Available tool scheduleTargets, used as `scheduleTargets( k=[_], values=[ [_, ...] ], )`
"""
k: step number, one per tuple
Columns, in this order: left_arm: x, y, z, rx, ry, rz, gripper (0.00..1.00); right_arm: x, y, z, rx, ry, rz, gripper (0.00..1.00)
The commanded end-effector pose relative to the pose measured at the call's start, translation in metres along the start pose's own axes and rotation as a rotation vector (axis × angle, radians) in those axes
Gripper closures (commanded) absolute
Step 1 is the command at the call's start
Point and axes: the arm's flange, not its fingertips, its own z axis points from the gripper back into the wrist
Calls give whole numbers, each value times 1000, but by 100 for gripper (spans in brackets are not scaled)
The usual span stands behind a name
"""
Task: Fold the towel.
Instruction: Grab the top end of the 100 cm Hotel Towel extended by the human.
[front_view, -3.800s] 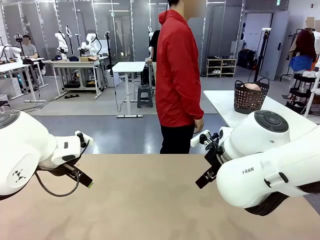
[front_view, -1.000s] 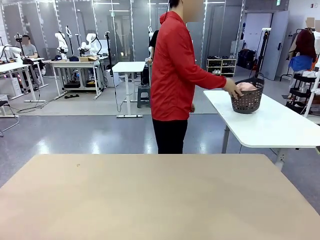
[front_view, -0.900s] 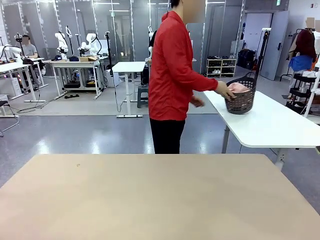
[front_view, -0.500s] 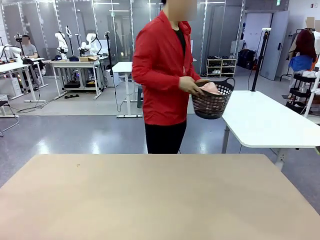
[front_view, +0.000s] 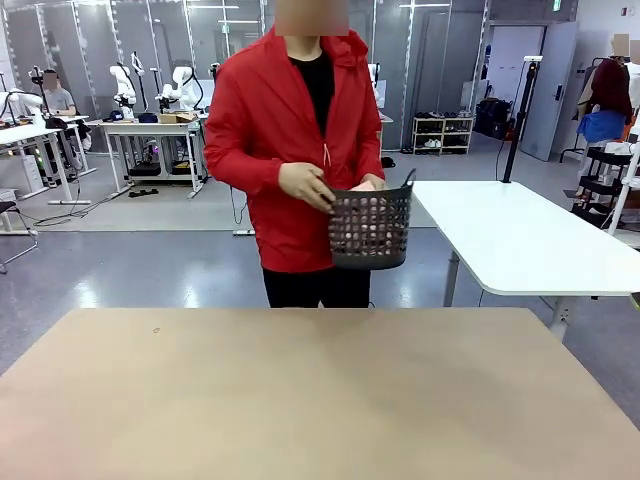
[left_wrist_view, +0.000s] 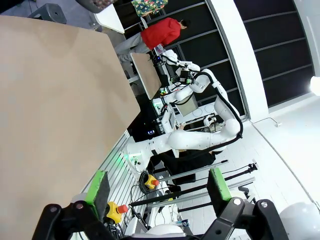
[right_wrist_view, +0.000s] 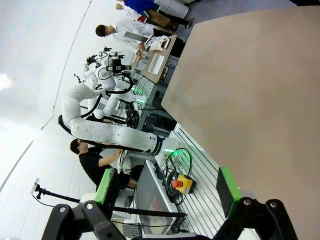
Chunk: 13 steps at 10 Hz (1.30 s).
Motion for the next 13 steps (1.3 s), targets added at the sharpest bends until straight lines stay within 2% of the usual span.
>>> scheduleTargets(
  k=[1,13],
  values=[
    [-5,-3,-3,-6,3,-12,0,1,2,1,13,-8,9,0],
    [-5,-3,-3,-6,3,-12,0,1,2,1,13,-8,9,0]
  ],
)
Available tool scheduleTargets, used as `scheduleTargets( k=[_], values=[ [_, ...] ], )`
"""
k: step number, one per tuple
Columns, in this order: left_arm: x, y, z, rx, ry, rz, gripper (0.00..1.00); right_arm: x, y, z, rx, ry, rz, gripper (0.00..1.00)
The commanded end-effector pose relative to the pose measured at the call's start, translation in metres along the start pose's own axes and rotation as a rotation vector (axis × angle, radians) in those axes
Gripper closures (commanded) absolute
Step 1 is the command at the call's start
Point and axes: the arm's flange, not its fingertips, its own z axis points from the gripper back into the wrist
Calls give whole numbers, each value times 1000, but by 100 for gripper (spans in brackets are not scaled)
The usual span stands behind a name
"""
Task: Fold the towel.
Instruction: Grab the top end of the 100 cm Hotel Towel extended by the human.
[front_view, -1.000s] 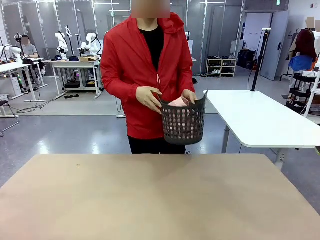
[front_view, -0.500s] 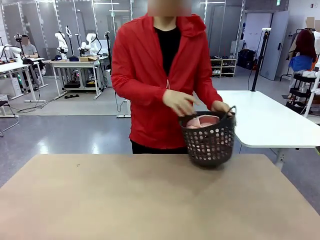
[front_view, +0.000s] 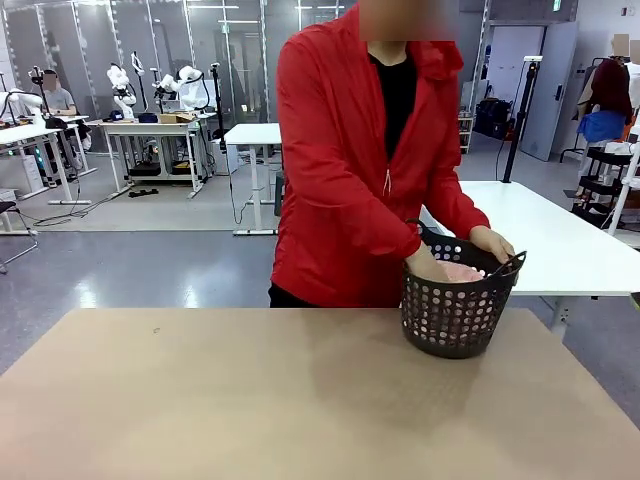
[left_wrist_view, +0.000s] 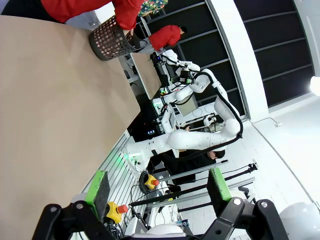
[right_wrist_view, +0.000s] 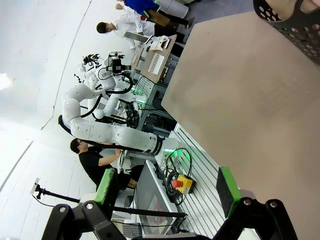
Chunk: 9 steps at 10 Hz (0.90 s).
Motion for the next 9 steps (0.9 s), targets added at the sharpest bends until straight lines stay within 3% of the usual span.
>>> scheduleTargets(
  k=[1,9],
  values=[
    [-5,-3,-2,-6,2,-12,0,1,2,1,13,-8,9,0],
    [-5,-3,-2,-6,2,-12,0,1,2,1,13,-8,9,0]
  ],
)
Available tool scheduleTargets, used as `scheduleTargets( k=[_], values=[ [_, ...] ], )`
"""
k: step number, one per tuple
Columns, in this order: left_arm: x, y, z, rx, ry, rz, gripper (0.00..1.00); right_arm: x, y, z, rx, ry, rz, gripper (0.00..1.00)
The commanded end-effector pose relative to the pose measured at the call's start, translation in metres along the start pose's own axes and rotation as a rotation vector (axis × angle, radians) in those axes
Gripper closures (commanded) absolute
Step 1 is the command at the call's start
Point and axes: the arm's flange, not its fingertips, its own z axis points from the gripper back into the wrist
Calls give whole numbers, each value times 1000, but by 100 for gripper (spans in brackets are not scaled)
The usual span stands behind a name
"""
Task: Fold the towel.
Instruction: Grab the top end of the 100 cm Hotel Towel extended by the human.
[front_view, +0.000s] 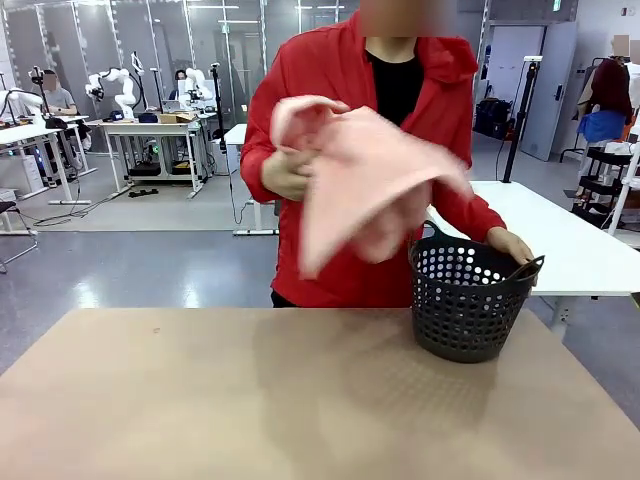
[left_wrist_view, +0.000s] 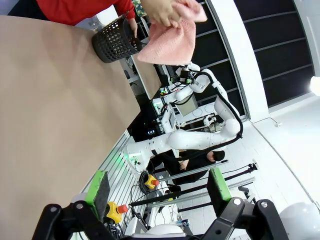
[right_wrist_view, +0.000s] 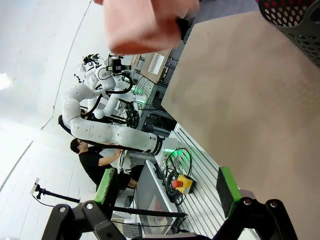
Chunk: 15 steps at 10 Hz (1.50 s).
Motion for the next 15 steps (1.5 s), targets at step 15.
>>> scheduleTargets(
  k=[15],
  values=[
    [-5,-3,-2,-6,2,-12,0,1,2,1,13,-8,9,0]
  ],
)
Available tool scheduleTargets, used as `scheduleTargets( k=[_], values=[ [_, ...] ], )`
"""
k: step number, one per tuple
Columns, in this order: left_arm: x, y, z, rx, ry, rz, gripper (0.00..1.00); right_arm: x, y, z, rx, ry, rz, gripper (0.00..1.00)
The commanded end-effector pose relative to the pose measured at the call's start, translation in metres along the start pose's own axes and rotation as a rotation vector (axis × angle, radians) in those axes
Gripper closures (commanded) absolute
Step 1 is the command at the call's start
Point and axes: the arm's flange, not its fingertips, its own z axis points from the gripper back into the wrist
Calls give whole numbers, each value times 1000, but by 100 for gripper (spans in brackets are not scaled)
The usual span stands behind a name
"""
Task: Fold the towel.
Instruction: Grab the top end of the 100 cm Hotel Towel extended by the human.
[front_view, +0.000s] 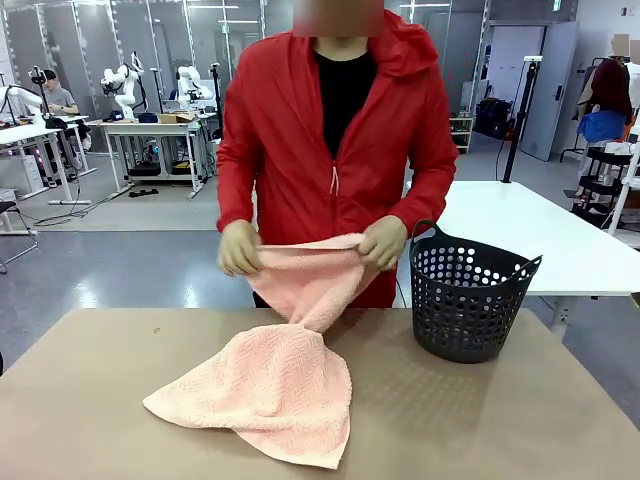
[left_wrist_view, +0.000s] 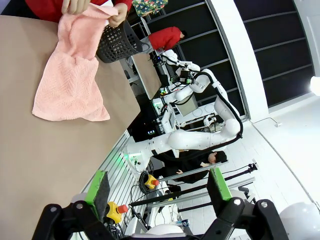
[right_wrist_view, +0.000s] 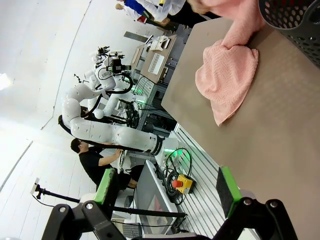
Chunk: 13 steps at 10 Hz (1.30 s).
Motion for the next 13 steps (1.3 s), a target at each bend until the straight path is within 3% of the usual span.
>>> scheduleTargets(
  k=[1,13],
  values=[
    [-5,-3,-3,-6,3,-12,0,1,2,1,13,-8,9,0],
    [-5,-3,-3,-6,3,-12,0,1,2,1,13,-8,9,0]
  ],
)
